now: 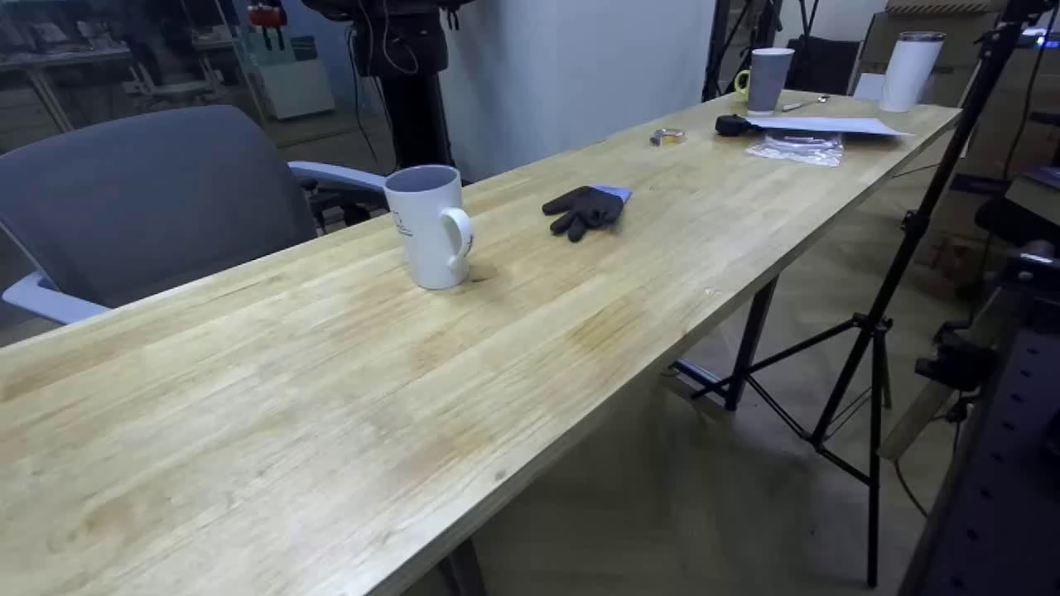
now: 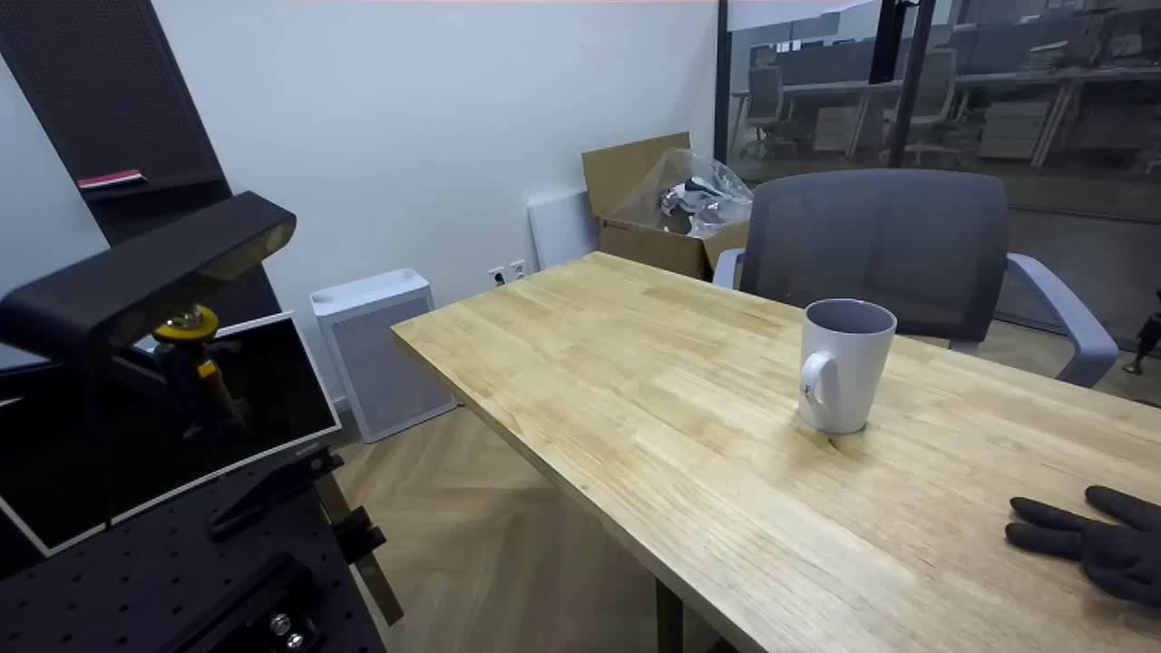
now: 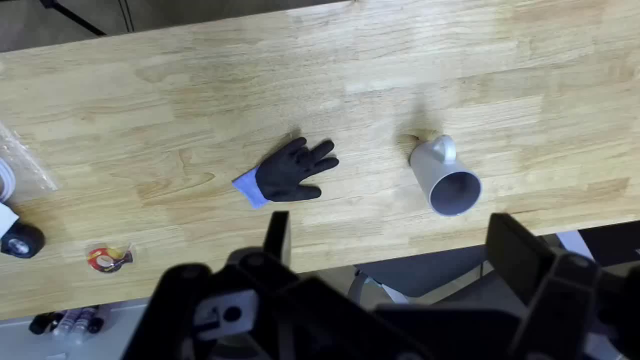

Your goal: Move the cup slightly backward

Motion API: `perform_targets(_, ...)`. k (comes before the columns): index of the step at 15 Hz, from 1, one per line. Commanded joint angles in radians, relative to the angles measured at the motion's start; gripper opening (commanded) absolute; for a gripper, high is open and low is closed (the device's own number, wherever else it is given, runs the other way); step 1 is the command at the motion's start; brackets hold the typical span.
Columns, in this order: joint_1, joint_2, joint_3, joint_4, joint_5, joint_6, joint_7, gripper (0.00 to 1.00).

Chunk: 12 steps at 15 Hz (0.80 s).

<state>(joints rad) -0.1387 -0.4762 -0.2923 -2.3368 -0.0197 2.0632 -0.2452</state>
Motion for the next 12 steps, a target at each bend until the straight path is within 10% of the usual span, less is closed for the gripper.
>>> perform_targets(1, -0.014, 0.003, 0.011, 0.001, 0.007, -0.003, -0.006, 1.00)
perform_targets(12, 0.019, 0.025, -0.016, 0.014, 0.067, -0.069, -0.068, 1.00)
